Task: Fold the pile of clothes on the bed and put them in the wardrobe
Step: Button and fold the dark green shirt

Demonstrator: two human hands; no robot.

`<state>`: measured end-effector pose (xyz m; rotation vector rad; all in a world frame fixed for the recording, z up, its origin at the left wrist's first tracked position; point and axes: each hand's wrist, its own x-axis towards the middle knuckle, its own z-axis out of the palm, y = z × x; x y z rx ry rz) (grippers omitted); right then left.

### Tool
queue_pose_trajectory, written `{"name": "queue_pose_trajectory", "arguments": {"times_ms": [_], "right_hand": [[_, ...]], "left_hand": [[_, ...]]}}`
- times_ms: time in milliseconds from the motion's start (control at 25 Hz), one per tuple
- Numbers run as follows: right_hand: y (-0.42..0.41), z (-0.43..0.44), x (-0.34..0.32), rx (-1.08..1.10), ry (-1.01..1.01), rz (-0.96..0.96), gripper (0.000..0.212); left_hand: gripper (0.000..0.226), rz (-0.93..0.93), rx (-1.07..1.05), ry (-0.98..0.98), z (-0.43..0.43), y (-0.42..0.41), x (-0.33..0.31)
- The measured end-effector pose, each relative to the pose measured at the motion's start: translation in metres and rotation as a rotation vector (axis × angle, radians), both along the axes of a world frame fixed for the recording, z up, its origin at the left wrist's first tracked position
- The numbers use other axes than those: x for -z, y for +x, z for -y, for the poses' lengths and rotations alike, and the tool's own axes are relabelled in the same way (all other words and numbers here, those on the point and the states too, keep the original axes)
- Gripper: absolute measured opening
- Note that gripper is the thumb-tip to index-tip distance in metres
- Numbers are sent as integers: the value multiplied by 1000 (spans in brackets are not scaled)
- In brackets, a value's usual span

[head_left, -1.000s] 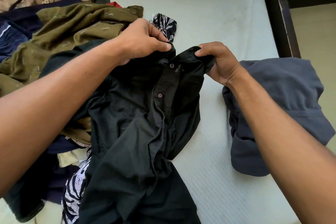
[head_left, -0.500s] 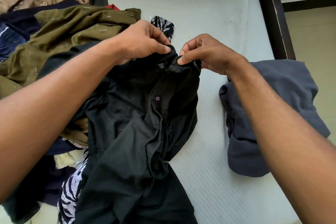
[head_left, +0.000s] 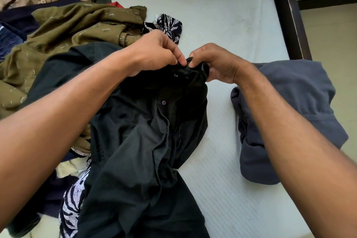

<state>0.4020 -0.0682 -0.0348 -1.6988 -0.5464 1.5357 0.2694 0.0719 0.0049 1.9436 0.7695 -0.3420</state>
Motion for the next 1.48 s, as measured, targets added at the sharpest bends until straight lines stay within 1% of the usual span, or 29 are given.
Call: {"name": "queue_pose_trajectory", "arguments": {"times_ms": [80,200,400,480,600,680,760,840,920,960,1000,1080,1200,1320,1440,1480], "right_hand": [[1,1,-1,-26,16,-39,19],[4,2,-2,-33,40,-73,20],[6,7,4,-11,81,-125,25],[9,12,6,3,107,-114,27],[10,18,11,104,170,14,27],[8,19,15,191,227,84,24],[3,18,18,239,262,69,22],[-5,19,19,256,297,61,16],[-14,21,22,278,333,142,8],[-17,23,24,301,344,189,6],[-20,24,25,327,344,215,6],[-22,28,27,357,322,210,7],[-24,29,27,328,288,184,7],[-26,27,22,291,286,209,5],[-27,26,16,284,274,289,9],[-28,25,14,305,269,313,10]], "left_hand": [[9,33,-55,-15,-1,0,1],[16,36,-15,-29,0,-1,3],[5,64,24,-92,5,-2,9],[10,35,-32,-222,3,-4,14],[20,21,-170,-502,1,-9,18],[17,45,-185,-568,1,-13,21],[14,108,-197,-537,2,-16,25],[12,176,-217,-433,1,-17,28],[4,196,-174,-343,0,-17,29],[4,192,-142,-328,-2,-17,28],[8,184,-130,-337,-3,-18,26],[16,185,-143,-392,-7,-19,22],[28,200,-216,-451,-16,-22,22],[20,225,-234,-403,-21,-25,25],[12,205,-221,-345,-19,-23,23],[13,192,-222,-320,-17,-22,21]]}}
